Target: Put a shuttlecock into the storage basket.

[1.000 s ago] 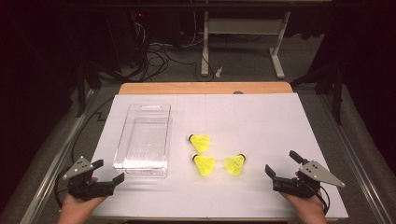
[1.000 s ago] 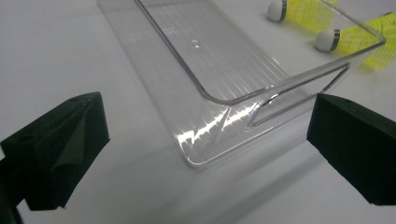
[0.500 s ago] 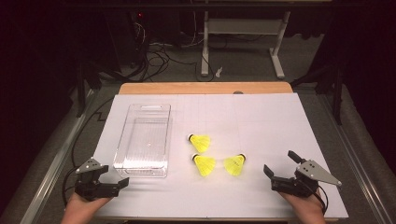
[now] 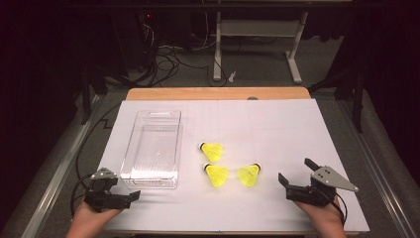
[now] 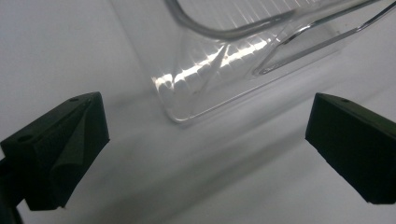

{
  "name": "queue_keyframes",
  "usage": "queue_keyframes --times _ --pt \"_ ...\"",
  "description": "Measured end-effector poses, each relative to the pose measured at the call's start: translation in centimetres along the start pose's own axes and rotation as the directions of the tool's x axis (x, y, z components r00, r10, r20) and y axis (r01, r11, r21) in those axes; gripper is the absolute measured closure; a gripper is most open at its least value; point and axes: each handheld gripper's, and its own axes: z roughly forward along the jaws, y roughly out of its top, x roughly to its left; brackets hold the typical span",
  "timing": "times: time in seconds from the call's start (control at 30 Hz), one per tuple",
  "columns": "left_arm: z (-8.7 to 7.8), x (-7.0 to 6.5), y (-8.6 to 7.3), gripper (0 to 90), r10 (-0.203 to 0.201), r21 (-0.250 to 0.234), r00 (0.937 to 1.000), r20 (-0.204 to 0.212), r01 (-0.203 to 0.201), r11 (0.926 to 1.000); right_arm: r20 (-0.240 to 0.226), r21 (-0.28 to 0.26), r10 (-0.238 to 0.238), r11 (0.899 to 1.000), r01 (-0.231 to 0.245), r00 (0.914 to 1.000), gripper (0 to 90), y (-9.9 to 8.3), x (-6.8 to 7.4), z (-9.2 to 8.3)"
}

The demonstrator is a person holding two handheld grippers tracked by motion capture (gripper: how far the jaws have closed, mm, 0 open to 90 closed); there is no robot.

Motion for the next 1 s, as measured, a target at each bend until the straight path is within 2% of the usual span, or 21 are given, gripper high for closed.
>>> queue_keyframes --times 0.07,0.13,0.2,0.3,0.43,0.63,0.73,1.0 --pt "0.1 -0.1 0.1 0.5 -0.017 0.004 0.9999 0.0 0.017 0.9998 0.005 0.012 -0.004 1.0 0.004 1.0 0.2 0.1 0.0 0.1" --pt "0.3 -0.3 0.1 0.5 -0.02 0.037 0.9998 0.006 0.02 0.9991 0.006 0.014 -0.001 1.0 0.001 1.0 0.2 0.1 -0.1 0.2" --pt "0.5 -0.5 0.1 0.5 -0.01 0.075 0.9999 -0.012 0.011 0.9972 0.006 0.017 0.001 1.0 -0.001 1.0 0.2 -0.1 0.0 0.4" --pt "0.4 -0.2 0.2 0.5 -0.046 0.092 0.9989 0.012 0.044 0.9948 -0.005 0.024 0.008 1.0 -0.008 1.0 0.2 -0.4 0.1 0.7" --pt "0.1 0.0 0.3 0.5 -0.077 0.122 0.9969 0.018 0.074 0.9897 -0.016 0.034 -0.009 0.999 0.009 0.9998 0.2 -0.7 0.1 0.8" --pt "-0.2 0.2 0.7 0.5 -0.094 0.181 0.9952 0.026 0.088 0.9796 -0.017 0.016 0.01 1.0 -0.01 0.9998 0.2 -0.9 -0.4 0.3" --pt "-0.4 0.3 0.9 0.5 -0.11 0.192 0.9934 0.032 0.102 0.9761 -0.019 0.01 0.01 1.0 -0.01 0.9998 0.2 -1.0 -0.5 0.1" --pt "-0.4 -0.1 1.2 0.6 -0.089 0.264 0.9957 0.027 0.079 0.9613 -0.023 0.007 -0.003 1.0 0.003 0.9997 0.2 -0.9 0.0 -0.2"
